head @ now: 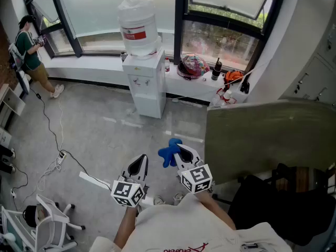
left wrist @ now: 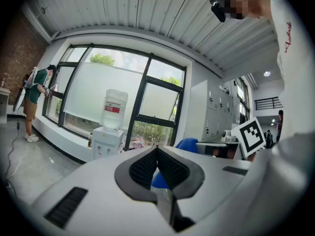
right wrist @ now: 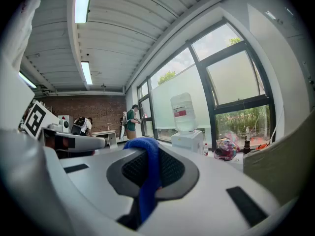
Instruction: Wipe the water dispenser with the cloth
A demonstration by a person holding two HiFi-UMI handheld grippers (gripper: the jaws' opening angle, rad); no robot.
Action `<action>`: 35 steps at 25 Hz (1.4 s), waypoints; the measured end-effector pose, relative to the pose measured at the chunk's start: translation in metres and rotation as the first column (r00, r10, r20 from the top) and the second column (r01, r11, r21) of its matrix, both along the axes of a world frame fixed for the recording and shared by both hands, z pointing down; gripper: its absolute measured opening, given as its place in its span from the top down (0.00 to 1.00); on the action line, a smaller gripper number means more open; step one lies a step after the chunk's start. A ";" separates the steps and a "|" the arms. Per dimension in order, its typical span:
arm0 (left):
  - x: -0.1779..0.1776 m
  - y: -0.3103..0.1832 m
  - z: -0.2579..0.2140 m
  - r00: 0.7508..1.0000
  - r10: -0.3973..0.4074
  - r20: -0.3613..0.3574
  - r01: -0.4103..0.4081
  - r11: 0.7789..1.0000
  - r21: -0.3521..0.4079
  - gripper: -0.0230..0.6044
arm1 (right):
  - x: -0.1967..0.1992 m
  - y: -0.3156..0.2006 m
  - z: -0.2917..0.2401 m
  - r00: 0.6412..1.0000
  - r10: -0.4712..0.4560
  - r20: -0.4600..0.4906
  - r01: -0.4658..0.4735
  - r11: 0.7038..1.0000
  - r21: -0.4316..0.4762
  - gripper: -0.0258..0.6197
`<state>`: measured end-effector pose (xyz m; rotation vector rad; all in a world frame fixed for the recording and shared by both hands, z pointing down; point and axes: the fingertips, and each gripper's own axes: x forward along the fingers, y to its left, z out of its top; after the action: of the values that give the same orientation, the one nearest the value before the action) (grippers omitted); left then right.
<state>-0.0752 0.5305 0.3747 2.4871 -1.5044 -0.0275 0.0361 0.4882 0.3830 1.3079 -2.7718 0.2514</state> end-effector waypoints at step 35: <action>0.046 -0.065 0.024 0.999 -0.053 0.005 0.053 0.998 -0.040 0.94 | 0.055 -0.064 0.025 0.998 -0.062 0.018 0.063 0.997 -0.051 0.91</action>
<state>-0.0296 0.4659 0.3984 2.4176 -1.5568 -0.0016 0.0916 0.4240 0.4081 1.2110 -2.7942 0.3294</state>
